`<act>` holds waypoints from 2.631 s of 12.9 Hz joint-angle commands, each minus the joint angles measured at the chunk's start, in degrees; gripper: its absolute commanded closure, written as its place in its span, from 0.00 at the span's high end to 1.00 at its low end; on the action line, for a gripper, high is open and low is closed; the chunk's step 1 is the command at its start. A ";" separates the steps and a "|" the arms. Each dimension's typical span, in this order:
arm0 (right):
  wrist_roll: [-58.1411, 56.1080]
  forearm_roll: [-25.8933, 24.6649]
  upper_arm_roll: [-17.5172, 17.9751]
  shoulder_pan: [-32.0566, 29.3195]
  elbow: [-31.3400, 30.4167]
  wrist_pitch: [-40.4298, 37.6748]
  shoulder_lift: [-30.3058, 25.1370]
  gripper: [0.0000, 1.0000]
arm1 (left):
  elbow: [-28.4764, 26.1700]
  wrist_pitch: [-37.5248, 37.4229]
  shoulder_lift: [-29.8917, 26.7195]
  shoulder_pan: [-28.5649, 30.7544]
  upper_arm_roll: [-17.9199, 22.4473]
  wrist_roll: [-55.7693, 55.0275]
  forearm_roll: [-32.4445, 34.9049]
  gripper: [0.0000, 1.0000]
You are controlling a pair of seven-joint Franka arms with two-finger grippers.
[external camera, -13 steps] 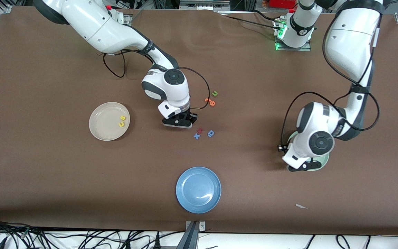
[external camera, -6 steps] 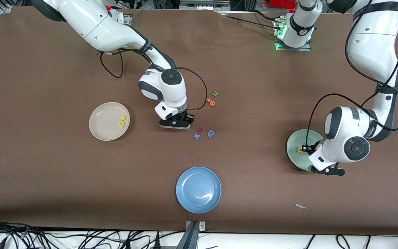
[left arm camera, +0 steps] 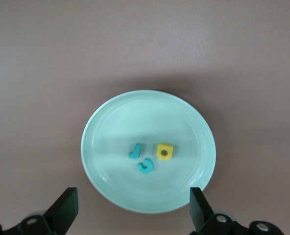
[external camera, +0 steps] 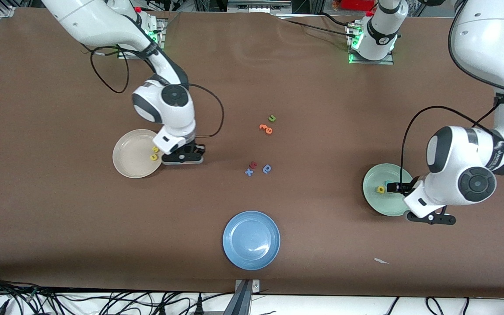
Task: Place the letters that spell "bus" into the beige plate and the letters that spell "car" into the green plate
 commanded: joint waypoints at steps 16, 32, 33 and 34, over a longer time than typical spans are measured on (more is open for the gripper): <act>-17.94 13.03 3.34 -11.47 -6.39 -7.97 -12.13 0.98 | -18.68 -6.67 -36.83 -1.67 6.05 6.52 -8.56 1.00; -51.77 42.48 -21.83 0.39 25.88 -52.73 -17.67 0.98 | -17.46 -9.75 -37.55 -0.88 6.16 7.40 -8.21 1.00; -53.00 43.19 -23.34 0.57 26.68 -53.79 -17.93 0.98 | -17.55 -9.66 -37.55 -0.88 6.16 7.40 -8.21 1.00; -54.67 43.72 -24.57 0.58 26.77 -53.98 -18.37 0.98 | -17.55 -9.66 -37.55 -0.88 6.16 7.40 -8.21 1.00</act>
